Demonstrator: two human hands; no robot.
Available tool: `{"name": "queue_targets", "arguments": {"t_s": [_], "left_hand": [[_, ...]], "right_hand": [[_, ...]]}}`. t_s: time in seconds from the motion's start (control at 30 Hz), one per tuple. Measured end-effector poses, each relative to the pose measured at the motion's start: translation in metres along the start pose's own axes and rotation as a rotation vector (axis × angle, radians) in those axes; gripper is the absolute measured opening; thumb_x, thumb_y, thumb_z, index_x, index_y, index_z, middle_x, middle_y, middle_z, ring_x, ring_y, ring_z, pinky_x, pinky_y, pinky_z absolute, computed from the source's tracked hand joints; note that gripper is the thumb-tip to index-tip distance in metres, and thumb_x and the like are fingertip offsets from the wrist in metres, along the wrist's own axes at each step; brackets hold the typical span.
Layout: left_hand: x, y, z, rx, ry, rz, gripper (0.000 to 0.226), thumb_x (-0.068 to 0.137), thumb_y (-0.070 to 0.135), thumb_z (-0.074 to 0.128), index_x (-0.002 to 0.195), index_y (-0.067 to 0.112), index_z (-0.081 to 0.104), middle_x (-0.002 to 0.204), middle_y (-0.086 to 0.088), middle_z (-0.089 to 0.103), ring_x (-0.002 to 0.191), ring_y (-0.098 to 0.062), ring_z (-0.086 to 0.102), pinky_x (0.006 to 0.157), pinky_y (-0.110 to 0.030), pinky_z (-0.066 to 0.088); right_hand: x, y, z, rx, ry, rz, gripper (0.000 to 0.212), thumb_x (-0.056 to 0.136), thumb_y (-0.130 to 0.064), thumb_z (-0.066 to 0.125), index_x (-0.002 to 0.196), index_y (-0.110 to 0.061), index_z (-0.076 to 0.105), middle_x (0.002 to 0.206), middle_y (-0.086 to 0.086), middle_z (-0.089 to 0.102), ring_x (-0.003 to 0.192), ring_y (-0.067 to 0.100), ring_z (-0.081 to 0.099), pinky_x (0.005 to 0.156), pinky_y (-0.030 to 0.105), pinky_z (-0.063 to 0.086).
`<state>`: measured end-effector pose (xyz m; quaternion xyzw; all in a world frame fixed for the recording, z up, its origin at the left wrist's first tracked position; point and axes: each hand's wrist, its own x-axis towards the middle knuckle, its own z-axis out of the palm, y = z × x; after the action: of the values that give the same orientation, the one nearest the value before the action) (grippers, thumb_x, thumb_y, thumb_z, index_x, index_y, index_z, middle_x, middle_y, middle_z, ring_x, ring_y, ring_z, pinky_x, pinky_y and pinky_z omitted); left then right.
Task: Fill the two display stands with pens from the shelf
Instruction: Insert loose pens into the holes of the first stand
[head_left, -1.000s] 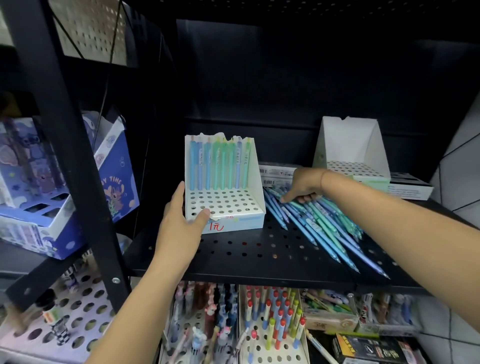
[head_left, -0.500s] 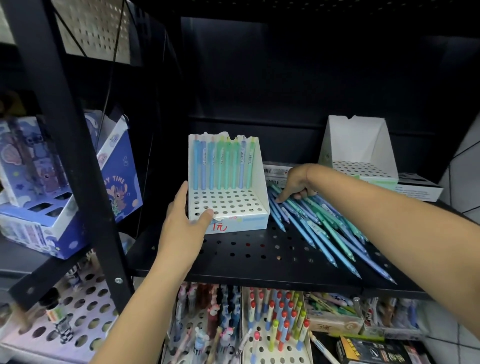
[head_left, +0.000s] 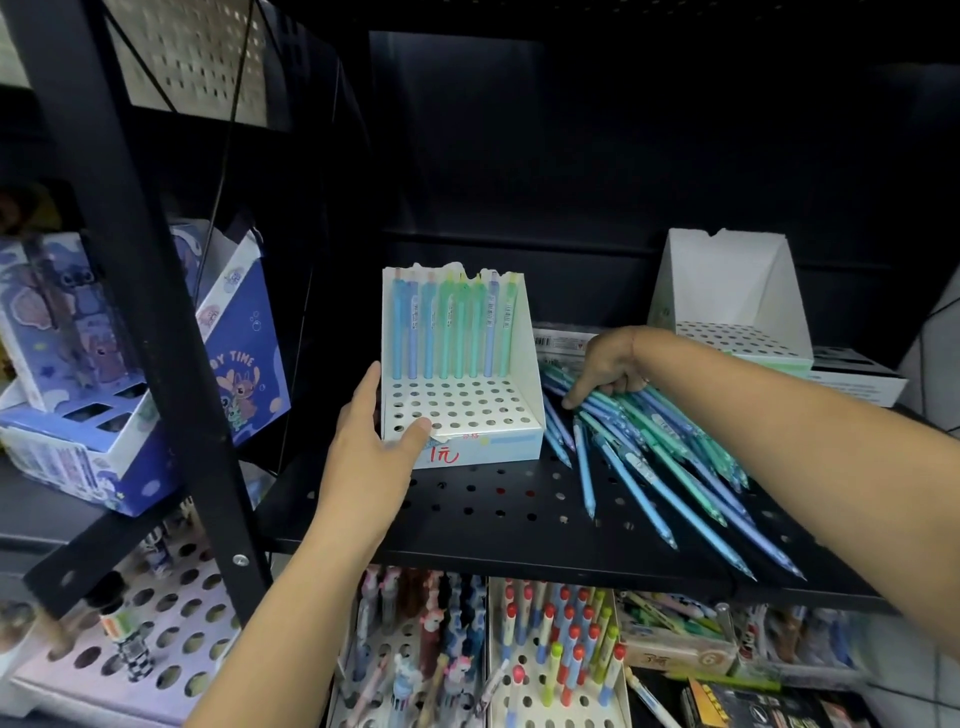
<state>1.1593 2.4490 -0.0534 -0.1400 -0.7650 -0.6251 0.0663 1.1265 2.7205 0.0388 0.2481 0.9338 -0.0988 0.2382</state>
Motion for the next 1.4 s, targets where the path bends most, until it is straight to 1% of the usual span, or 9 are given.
{"name": "queue_targets", "arguments": {"t_s": [0.4, 0.47, 0.57, 0.87, 0.97, 1.07, 1.2, 1.3, 1.4], "left_hand": [[-0.001, 0.002, 0.000, 0.012, 0.005, -0.006, 0.069, 0.090, 0.033, 0.062, 0.141, 0.055, 0.022, 0.145, 0.014, 0.042, 0.129, -0.018, 0.047, 0.105, -0.050, 0.042], [-0.001, 0.002, 0.000, 0.014, 0.005, -0.004, 0.068, 0.090, 0.034, 0.062, 0.141, 0.055, 0.022, 0.145, 0.014, 0.042, 0.129, -0.018, 0.047, 0.104, -0.050, 0.042], [-0.001, 0.002, -0.001, 0.006, 0.003, 0.004, 0.069, 0.090, 0.035, 0.062, 0.142, 0.054, 0.022, 0.146, 0.014, 0.041, 0.131, -0.018, 0.046, 0.105, -0.050, 0.041], [-0.013, 0.018, 0.001, 0.055, 0.134, 0.034, 0.069, 0.092, 0.036, 0.058, 0.150, 0.033, 0.021, 0.153, 0.010, 0.031, 0.138, -0.012, 0.032, 0.113, -0.038, 0.031], [-0.028, 0.037, 0.007, 0.111, 0.221, 0.242, 0.053, 0.096, 0.036, 0.049, 0.146, 0.028, 0.032, 0.145, 0.012, 0.035, 0.129, 0.000, 0.036, 0.100, -0.012, 0.028], [-0.043, 0.063, 0.018, -0.002, 0.008, 0.273, 0.056, 0.089, 0.053, 0.042, 0.141, 0.035, 0.036, 0.135, 0.024, 0.043, 0.123, 0.012, 0.041, 0.091, -0.001, 0.032], [-0.048, 0.083, 0.027, -0.240, -0.390, 0.084, 0.042, 0.091, 0.052, 0.040, 0.131, 0.041, 0.043, 0.112, 0.028, 0.058, 0.109, 0.005, 0.058, 0.085, -0.008, 0.046], [-0.040, 0.084, 0.021, -0.331, -0.383, 0.028, 0.026, 0.100, 0.034, 0.040, 0.112, 0.019, 0.057, 0.085, 0.002, 0.064, 0.071, -0.009, 0.064, 0.072, -0.022, 0.056], [-0.033, 0.076, 0.014, -0.319, -0.316, -0.010, 0.025, 0.102, 0.032, 0.039, 0.093, 0.016, 0.056, 0.071, 0.002, 0.054, 0.055, -0.009, 0.046, 0.052, -0.021, 0.042]], "right_hand": [[0.005, 0.014, -0.007, 0.184, 0.005, -0.098, 0.084, 0.082, -0.042, 0.071, 0.146, -0.006, 0.031, 0.146, 0.021, 0.039, 0.132, 0.030, 0.042, 0.108, 0.038, 0.038], [0.004, 0.019, -0.011, 0.201, 0.011, -0.108, 0.063, 0.081, -0.040, 0.072, 0.129, -0.007, 0.048, 0.114, 0.011, 0.059, 0.105, 0.015, 0.058, 0.088, 0.029, 0.049], [-0.006, 0.026, -0.016, 0.247, -0.018, -0.163, 0.027, 0.084, -0.033, 0.071, 0.077, -0.014, 0.052, 0.054, -0.002, 0.038, 0.047, 0.009, 0.028, 0.049, 0.022, 0.024], [-0.063, 0.036, -0.017, 0.605, 0.084, -0.479, 0.054, 0.091, -0.027, 0.061, 0.038, -0.018, 0.060, 0.036, -0.006, 0.039, 0.033, 0.006, 0.027, 0.040, 0.017, 0.024], [-0.088, 0.024, -0.011, 0.670, 0.132, -0.635, 0.036, 0.090, -0.029, 0.061, 0.056, -0.018, 0.066, 0.042, -0.007, 0.045, 0.038, 0.007, 0.031, 0.041, 0.018, 0.026], [-0.116, 0.000, 0.005, 0.716, 0.193, -0.810, 0.025, 0.089, -0.028, 0.062, 0.070, -0.012, 0.064, 0.047, -0.008, 0.047, 0.041, 0.005, 0.034, 0.041, 0.013, 0.030], [-0.131, -0.031, 0.028, 0.674, 0.273, -0.979, 0.033, 0.088, -0.031, 0.064, 0.068, -0.004, 0.064, 0.053, 0.001, 0.043, 0.046, 0.009, 0.032, 0.045, 0.019, 0.029], [-0.125, -0.045, 0.037, 0.668, 0.313, -0.967, 0.043, 0.088, -0.034, 0.065, 0.073, 0.006, 0.059, 0.054, 0.004, 0.036, 0.045, 0.009, 0.028, 0.046, 0.022, 0.025], [-0.118, -0.056, 0.041, 0.661, 0.302, -0.946, 0.044, 0.089, -0.034, 0.064, 0.056, -0.014, 0.043, 0.042, -0.011, 0.033, 0.038, 0.004, 0.025, 0.042, 0.019, 0.024]]}}
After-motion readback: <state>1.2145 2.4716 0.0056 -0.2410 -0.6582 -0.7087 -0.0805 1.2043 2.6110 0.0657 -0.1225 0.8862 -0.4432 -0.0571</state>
